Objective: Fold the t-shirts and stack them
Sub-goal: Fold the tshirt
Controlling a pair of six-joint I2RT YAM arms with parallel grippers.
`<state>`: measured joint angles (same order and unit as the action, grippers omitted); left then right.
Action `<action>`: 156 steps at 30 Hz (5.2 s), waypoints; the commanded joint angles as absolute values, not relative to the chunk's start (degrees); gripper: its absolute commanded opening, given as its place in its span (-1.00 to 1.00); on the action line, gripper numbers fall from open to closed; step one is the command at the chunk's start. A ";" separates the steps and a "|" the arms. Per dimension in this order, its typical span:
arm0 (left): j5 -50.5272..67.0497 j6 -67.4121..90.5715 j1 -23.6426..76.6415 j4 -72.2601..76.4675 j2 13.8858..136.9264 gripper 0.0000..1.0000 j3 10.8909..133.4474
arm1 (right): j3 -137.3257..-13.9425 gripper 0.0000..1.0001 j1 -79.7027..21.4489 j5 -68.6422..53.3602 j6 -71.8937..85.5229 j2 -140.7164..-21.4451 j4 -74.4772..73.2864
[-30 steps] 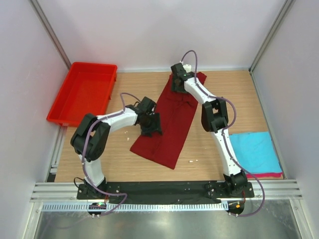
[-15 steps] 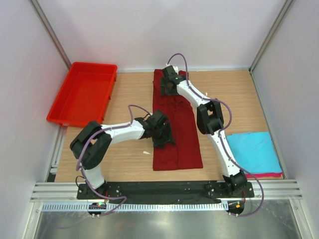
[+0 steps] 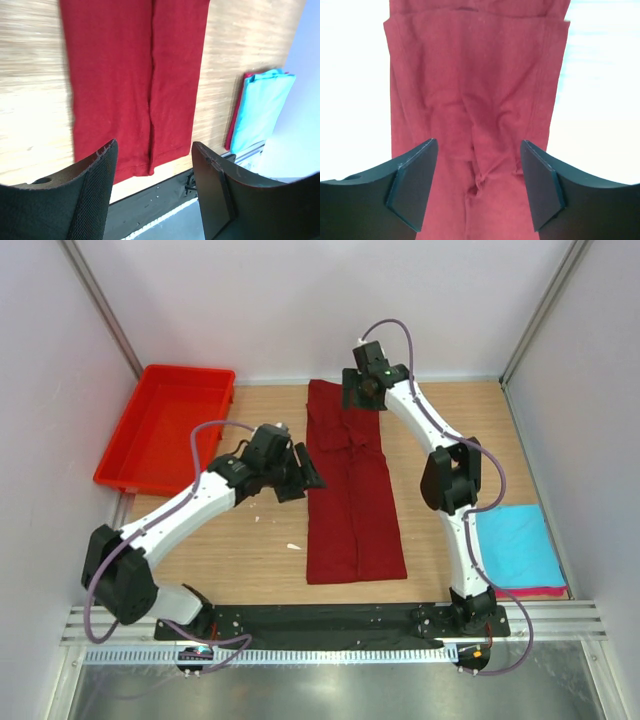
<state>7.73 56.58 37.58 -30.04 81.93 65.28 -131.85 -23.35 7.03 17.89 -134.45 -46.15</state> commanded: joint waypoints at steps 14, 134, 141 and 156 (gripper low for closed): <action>8.79 60.73 35.07 -27.07 71.37 0.23 52.03 | -124.26 0.09 -28.12 13.44 18.81 -140.95 -34.98; 20.57 61.26 21.98 -19.42 106.26 -1.00 74.00 | -94.65 -0.97 -8.79 -23.73 29.36 -117.86 -42.71; 22.06 60.91 20.83 -19.16 110.82 -1.00 76.55 | -97.12 -0.95 -7.30 -26.80 29.53 -121.37 -41.67; 9.40 45.00 22.05 -33.66 107.15 -0.06 89.13 | -102.68 -0.04 -3.15 -23.48 24.97 -120.09 -45.70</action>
<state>12.73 50.61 20.40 -28.77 113.43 87.24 -100.88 -0.05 -27.42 30.35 -127.83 -40.32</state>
